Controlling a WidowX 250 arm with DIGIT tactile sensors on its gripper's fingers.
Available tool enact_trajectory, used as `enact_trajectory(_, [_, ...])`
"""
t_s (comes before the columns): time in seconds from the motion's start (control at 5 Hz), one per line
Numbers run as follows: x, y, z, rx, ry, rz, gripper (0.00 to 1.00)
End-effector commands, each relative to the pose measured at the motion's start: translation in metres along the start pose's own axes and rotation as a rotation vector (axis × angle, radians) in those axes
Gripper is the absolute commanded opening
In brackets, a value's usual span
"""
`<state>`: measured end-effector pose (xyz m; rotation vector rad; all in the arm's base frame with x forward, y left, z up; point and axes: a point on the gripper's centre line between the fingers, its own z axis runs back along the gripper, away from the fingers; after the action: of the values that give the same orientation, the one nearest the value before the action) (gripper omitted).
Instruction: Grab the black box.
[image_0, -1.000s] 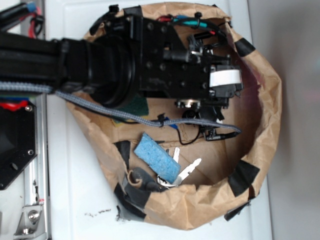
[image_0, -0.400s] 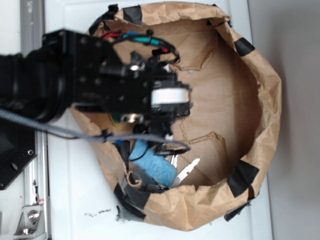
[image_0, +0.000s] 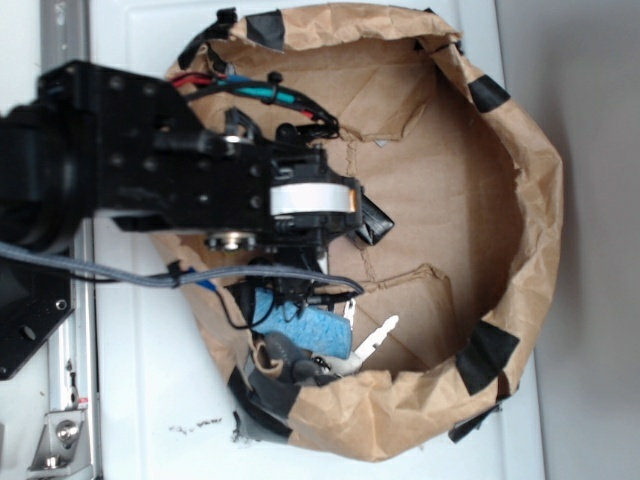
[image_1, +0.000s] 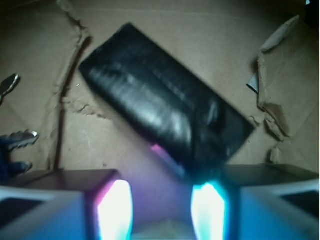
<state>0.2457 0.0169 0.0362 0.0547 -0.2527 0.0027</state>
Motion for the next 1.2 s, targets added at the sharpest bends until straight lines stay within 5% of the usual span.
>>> enact_trajectory(0.0, [0.007,0.011,0.024,-0.007,-0.062,0.020,0.00])
enact_trajectory(0.2, [0.013,0.015,0.033,-0.002,-0.078,0.025,0.28])
enact_trajectory(0.4, [0.018,0.024,0.049,-0.027,-0.095,0.032,1.00])
enact_trajectory(0.6, [0.060,0.038,0.062,-0.039,-0.121,0.051,1.00])
enact_trajectory(1.0, [0.078,0.036,0.062,-0.033,-0.142,0.061,1.00])
